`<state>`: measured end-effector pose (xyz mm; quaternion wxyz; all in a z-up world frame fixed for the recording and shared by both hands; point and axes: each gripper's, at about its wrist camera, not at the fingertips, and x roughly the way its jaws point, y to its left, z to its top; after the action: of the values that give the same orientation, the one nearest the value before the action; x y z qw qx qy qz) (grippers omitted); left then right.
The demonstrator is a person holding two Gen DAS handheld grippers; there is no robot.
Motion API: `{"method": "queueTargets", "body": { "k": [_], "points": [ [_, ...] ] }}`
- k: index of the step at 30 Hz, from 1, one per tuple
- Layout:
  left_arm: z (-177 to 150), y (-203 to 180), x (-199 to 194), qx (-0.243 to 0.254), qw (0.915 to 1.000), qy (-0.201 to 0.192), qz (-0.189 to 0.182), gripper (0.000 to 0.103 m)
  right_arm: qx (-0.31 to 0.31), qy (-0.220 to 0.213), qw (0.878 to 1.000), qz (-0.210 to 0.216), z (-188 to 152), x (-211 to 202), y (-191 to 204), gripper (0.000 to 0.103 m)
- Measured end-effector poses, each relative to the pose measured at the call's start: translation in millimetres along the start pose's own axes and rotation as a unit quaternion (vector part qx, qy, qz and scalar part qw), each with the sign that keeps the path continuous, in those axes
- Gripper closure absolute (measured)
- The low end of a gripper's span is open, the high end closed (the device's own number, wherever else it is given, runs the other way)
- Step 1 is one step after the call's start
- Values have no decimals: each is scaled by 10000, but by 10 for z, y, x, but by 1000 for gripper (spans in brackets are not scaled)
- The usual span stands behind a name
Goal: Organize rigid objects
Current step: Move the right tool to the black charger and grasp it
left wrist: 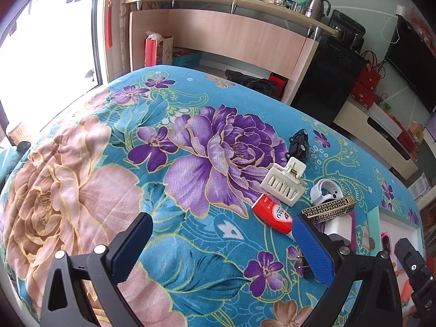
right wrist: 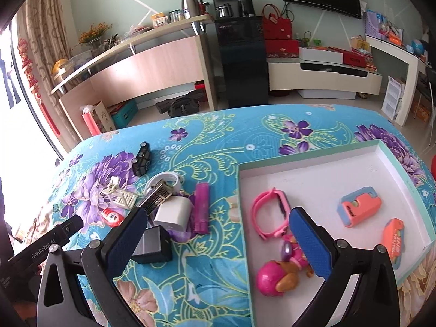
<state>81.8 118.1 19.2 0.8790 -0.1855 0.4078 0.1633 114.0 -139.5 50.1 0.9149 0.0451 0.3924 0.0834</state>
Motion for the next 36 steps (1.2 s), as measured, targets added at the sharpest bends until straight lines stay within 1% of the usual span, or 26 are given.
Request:
{"method": "queueTargets", "body": {
  "k": [3, 7, 9, 14, 19, 22, 26, 33, 36],
  "points": [
    [13, 36, 23, 21, 10000, 48, 67, 0, -232, 157, 9996, 101, -55, 131, 194, 0],
    [8, 94, 90, 50, 9994, 187, 290, 0, -456, 383, 9981, 175, -156, 322, 384, 0],
    [2, 133, 137, 20, 9991, 264, 342, 0, -535, 499, 9971, 210, -218, 414, 448, 0],
    [-14, 168, 255, -42, 9986, 426, 307, 0, -740, 779, 9940, 218, -353, 604, 592, 0],
    [-34, 143, 341, -25, 9982, 551, 257, 0, -875, 924, 9915, 278, -429, 712, 702, 0],
    [-32, 137, 374, -48, 9980, 582, 221, 0, -996, 966, 9900, 238, -458, 764, 751, 0],
    [-36, 97, 407, 23, 9979, 614, 206, 0, -1090, 1023, 9887, 122, -476, 835, 760, 0],
    [-48, -48, 437, 330, 9974, 629, 97, 0, -813, 942, 9922, -2, -425, 810, 591, 0],
    [-53, -127, 443, 493, 9970, 599, 2, 0, -721, 939, 9929, -55, -412, 798, 514, 3]
  ]
}}
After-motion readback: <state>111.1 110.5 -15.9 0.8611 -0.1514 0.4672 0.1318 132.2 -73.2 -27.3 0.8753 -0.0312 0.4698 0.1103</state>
